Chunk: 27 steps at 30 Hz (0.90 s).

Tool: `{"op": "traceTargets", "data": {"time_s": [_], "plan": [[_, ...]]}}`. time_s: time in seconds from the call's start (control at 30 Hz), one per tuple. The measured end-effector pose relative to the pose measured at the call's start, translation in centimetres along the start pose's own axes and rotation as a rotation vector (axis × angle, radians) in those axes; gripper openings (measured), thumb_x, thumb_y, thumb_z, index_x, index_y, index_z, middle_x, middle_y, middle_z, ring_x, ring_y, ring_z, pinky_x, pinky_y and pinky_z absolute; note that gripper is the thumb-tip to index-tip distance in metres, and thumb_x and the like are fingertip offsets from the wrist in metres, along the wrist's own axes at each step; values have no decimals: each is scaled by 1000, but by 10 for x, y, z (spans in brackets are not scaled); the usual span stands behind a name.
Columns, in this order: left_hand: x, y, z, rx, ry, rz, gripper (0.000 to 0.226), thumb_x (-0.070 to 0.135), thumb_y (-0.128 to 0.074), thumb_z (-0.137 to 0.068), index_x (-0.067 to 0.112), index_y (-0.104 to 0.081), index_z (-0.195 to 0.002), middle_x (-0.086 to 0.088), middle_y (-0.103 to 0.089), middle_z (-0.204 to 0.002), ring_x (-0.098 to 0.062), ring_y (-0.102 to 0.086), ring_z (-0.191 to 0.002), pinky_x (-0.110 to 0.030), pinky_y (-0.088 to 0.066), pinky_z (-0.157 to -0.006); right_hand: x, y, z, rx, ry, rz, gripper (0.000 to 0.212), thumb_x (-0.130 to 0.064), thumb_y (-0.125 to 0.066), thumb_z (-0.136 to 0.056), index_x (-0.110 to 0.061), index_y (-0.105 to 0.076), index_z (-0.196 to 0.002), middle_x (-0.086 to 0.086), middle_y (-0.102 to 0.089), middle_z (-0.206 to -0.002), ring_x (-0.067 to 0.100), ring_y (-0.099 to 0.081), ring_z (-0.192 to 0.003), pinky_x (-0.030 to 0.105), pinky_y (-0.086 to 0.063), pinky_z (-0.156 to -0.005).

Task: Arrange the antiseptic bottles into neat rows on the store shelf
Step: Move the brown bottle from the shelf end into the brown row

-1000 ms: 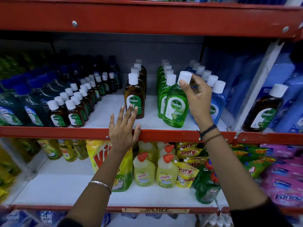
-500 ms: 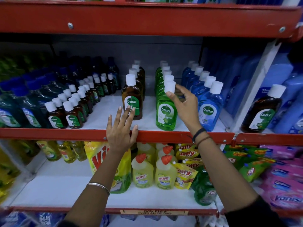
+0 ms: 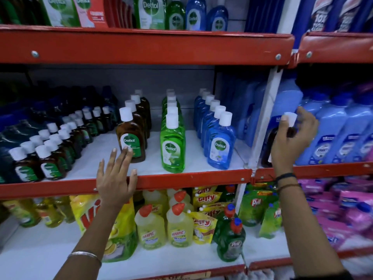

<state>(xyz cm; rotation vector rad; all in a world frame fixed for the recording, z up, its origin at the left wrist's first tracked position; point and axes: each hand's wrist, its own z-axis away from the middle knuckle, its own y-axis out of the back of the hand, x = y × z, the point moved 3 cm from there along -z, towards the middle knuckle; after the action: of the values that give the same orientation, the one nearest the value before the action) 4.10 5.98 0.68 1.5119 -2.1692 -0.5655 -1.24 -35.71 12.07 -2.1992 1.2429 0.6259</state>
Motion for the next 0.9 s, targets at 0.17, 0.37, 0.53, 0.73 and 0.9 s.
{"op": "traceTargets", "data": {"time_s": [0.17,0.37,0.53,0.73,0.9], "plan": [[1,0,0,-11,11,2,54,40,-28,-99,11,-49,-139,-10,-52,-143,-27,-39,-139,-55,-34,-106,29,2,-26,-325,-207,59,44,-31,-55,-92,-7,-47,-129,16,-59,-120,19,-53,-101,29,-46,-87],[4,3,-1,-18,24,-3,54,38,-31,-97,10,-51,-138,-11,-54,-141,-28,-40,-138,-55,-34,-107,31,7,-43,-459,-198,184,37,-32,-64,-86,-8,-62,-113,21,-70,-102,31,-65,-93,36,-51,-81],[4,5,0,-46,25,8,54,37,-32,-96,10,-49,-139,-12,-53,-142,-29,-39,-139,-55,-34,-107,12,15,-36,-295,-173,154,40,-41,-73,-76,-16,-64,-106,13,-72,-100,24,-68,-90,49,-56,-83],[2,7,-2,-91,23,33,57,39,-33,-95,13,-43,-144,-10,-43,-150,-29,-33,-142,-57,-33,-107,-37,22,-23,-133,-65,181,41,-50,-72,-71,-23,-60,-98,0,-71,-99,21,-65,-88,43,-52,-75],[-10,12,-2,-111,30,22,56,40,-30,-97,15,-37,-146,-11,-38,-153,-30,-32,-143,-59,-33,-106,-81,12,2,-251,-138,132,37,-49,-77,-67,-27,-54,-86,-16,-62,-79,15,-63,-73,41,-51,-73]]}}
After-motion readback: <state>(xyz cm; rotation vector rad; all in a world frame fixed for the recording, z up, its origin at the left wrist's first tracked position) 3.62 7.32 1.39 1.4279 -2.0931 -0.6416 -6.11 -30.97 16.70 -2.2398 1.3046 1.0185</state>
